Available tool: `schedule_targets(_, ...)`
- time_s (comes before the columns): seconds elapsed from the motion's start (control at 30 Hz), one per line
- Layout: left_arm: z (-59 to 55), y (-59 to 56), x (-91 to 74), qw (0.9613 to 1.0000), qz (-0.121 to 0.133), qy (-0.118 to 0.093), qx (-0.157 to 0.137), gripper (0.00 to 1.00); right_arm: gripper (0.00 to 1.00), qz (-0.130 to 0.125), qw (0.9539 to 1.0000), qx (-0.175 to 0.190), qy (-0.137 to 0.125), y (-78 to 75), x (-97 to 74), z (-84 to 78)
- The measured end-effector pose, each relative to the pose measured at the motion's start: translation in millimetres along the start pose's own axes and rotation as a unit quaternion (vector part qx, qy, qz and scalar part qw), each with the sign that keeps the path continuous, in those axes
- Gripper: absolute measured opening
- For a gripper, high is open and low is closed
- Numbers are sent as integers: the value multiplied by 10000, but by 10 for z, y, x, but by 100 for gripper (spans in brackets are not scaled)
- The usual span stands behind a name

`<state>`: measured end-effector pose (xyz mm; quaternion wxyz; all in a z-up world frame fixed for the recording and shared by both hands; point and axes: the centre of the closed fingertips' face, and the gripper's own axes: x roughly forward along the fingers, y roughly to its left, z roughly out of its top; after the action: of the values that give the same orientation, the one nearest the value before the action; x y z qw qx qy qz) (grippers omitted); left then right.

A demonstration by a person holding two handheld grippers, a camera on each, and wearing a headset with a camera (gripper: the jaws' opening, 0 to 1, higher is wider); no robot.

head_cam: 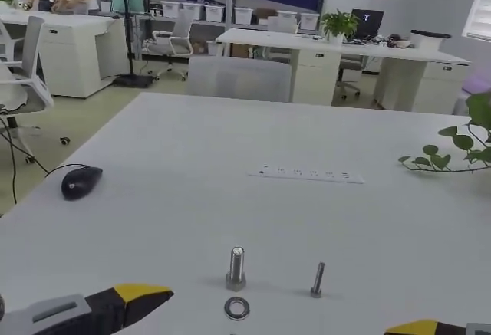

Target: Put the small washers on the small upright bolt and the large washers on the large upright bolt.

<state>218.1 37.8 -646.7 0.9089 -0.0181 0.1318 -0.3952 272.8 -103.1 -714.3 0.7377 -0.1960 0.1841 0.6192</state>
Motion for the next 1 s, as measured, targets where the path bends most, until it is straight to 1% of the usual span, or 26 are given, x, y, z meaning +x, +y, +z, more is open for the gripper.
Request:
schedule_targets(0.07,-4,-4,-4,10000,6,-4,-5,70,52,56,9999,-32,95,-13,19,-21)
schedule_targets(0.1,-13,-1,-8,10000,25,11,-5,70,52,85,9998,-57,195,-23,33,-45)
schedule_targets(0.13,-16,1,-9,10000,31,16,-4,70,52,102,9997,-89,221,-23,38,-50)
schedule_targets(0.17,-21,3,-15,10000,48,21,1,70,51,152,9993,-163,316,-22,53,-66)
schedule_targets(0.27,-9,2,-32,10000,82,-31,-7,70,49,253,9984,-296,397,-22,98,-46)
schedule_targets(0.3,-5,2,-35,9999,91,-45,-6,70,49,334,9977,-358,477,-12,116,-50)
schedule_targets(0.37,-6,-4,-38,9999,96,-52,-8,70,48,391,9955,-509,690,-28,154,-82)
schedule_targets(0.5,-24,-11,-46,9999,106,-38,-13,70,48,601,9918,-667,908,-14,243,-118)
schedule_targets(0.6,-21,-9,-58,9999,136,-69,-32,70,48,758,9860,-889,1186,-5,298,-167)
schedule_targets(0.67,-22,-11,-62,9999,142,-72,-40,70,48,851,9839,-941,1259,5,330,-173)
schedule_targets(0.73,-15,-14,-66,9998,149,-106,-32,70,47,906,9804,-1036,1407,-17,367,-207)
schedule_targets(0.8,-14,-10,-69,9998,158,-109,-37,70,47,954,9752,-1151,1634,-42,399,-269)
schedule_targets(0.83,-9,-8,-71,9998,166,-125,-37,70,47,986,9717,-1216,1771,-53,410,-310)
schedule_targets(0.87,-5,-7,-73,9997,171,-139,-39,70,47,994,9661,-1330,1977,-71,426,-372)
schedule_targets(0.9,0,-5,-76,9997,179,-152,-42,70,46,1026,9634,-1380,2057,-66,446,-398)
schedule_targets(0.93,5,-6,-80,9997,183,-165,-42,70,45,1059,9635,-1359,2047,-47,478,-401)
schedule_targets(1.0,9,-8,-82,9997,183,-173,-47,70,45,1126,9615,-1367,2102,-20,533,-418)
